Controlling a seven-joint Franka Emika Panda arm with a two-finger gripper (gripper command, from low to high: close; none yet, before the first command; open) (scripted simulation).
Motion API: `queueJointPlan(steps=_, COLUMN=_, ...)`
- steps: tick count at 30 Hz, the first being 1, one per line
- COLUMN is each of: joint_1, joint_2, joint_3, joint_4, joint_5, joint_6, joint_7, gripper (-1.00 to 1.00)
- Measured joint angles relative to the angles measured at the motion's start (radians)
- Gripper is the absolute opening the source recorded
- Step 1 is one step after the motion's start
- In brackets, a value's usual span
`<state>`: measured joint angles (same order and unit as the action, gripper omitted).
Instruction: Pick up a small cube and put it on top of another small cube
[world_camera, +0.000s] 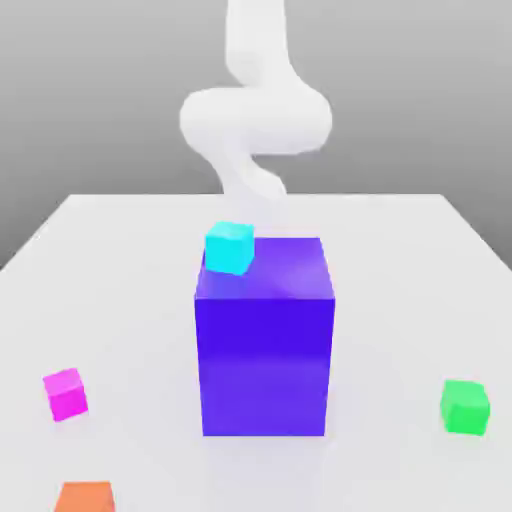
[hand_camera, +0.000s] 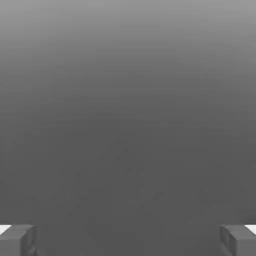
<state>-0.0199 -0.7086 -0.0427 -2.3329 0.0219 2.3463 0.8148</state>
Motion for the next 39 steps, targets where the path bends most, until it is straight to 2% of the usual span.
queueJointPlan(steps=16, joint_1=-0.156, joint_2=0.588, joint_3=-0.242, joint_4=-0.211, joint_5=0.140, joint_6=0.297, joint_7=0.095, gripper=0.00)
queueJointPlan(steps=23, joint_1=-0.270, joint_2=0.834, joint_3=-0.315, joint_4=-0.304, joint_5=0.152, joint_6=0.429, joint_7=0.172, gripper=0.00)
queueJointPlan(steps=25, joint_1=-0.287, joint_2=0.902, joint_3=-0.304, joint_4=-0.303, joint_5=0.193, joint_6=0.474, joint_7=0.150, gripper=0.00)
queueJointPlan(steps=29, joint_1=-0.377, joint_2=1.035, joint_3=-0.193, joint_4=-0.276, joint_5=0.306, joint_6=0.572, joint_7=0.066, gripper=0.00)
queueJointPlan(steps=30, joint_1=-0.406, joint_2=1.067, joint_3=-0.159, joint_4=-0.269, joint_5=0.329, joint_6=0.597, joint_7=0.048, gripper=-1.00)
queueJointPlan(steps=36, joint_1=-0.421, joint_2=1.083, joint_3=-0.142, joint_4=-0.265, joint_5=0.340, joint_6=0.609, joint_7=0.040, gripper=-1.00)
queueJointPlan(steps=39, joint_1=-0.383, joint_2=1.026, joint_3=-0.192, joint_4=-0.279, joint_5=0.287, joint_6=0.568, joint_7=0.080, gripper=-1.00)
